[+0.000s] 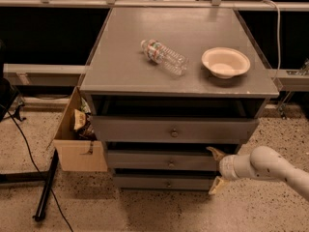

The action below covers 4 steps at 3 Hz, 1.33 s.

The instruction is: Open middle drawer

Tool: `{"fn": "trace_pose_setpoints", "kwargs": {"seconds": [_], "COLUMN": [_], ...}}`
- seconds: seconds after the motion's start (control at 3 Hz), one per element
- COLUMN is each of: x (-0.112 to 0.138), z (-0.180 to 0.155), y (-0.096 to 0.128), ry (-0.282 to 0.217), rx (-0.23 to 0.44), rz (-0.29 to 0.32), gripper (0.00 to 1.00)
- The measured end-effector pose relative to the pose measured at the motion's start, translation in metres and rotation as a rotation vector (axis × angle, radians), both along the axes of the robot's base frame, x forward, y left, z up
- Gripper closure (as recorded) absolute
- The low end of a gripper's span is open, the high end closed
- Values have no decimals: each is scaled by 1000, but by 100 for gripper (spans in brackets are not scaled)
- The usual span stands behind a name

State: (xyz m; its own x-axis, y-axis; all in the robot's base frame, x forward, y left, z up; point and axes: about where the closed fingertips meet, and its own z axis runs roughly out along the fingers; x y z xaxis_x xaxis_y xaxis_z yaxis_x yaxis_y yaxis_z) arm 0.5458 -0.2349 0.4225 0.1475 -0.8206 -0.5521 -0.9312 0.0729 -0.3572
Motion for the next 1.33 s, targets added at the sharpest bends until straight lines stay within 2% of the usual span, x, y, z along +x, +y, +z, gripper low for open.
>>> {"fn": "trace_pose_setpoints", "kwargs": {"seconds": [1.33], "x": [34], "z": [-29], "y": [-7], "ry": [-6], "rx": [-109], "rz": [-42], "gripper": [0]}}
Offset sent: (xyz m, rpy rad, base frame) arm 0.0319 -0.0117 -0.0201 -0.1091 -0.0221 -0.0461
